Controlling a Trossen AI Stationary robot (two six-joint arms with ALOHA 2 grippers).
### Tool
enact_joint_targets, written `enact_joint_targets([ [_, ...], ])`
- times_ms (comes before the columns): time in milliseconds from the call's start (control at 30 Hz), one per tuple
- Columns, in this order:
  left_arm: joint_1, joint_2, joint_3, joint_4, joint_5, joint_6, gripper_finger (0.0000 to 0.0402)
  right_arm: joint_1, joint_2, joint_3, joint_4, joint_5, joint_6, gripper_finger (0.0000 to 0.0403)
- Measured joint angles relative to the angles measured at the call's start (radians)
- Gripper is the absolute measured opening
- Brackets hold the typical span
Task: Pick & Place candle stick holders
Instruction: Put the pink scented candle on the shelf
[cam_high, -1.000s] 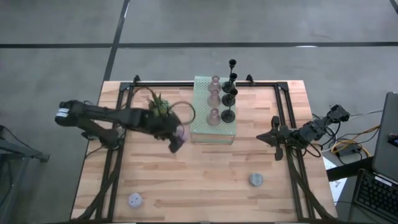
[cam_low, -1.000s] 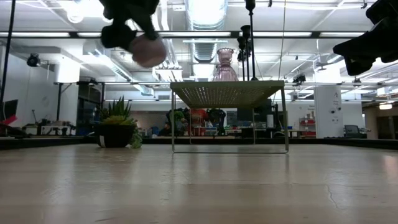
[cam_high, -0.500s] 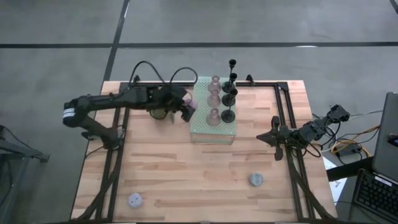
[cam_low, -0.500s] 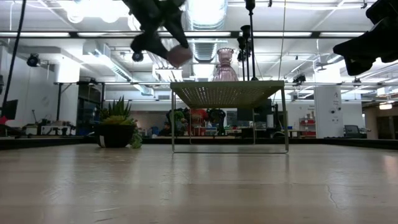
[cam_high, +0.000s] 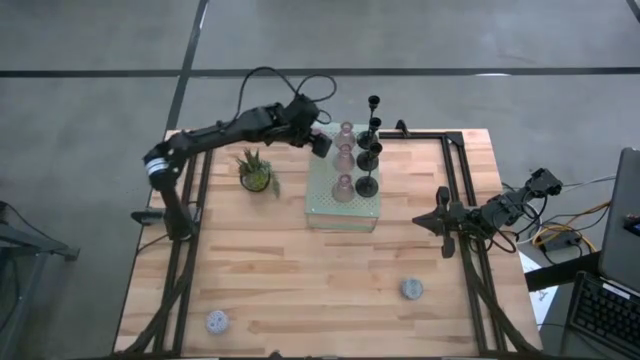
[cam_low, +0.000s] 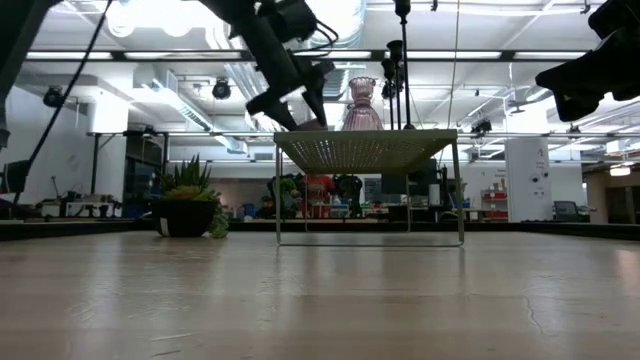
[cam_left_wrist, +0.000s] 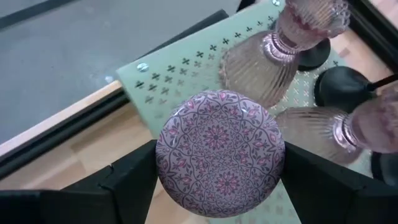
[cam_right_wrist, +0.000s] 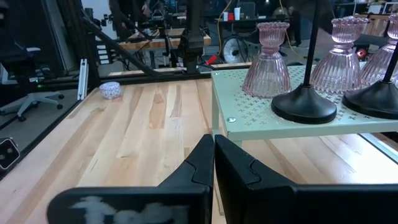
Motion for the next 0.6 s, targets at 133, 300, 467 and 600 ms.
enact_joint_targets([
  [133,0.008,0.068,0.054,-0.008,0.008,-0.009,0.0305,0.0,0.0,0.0,0.0,0.0,-0.001,0.0008],
  [300,0.012,0.124,0.088,-0.01,0.005,0.01,0.0305,0.0,0.0,0.0,0.0,0.0,0.0,0.0008],
  [467,0.013,0.125,0.088,-0.02,0.008,0.024,0.0308,0.0,0.0,0.0,0.0,0.0,0.0,0.0008],
  [600,0.014,0.123,0.087,-0.018,0.008,0.025,0.0322,0.0,0.0,0.0,0.0,0.0,-0.001,0.0008],
])
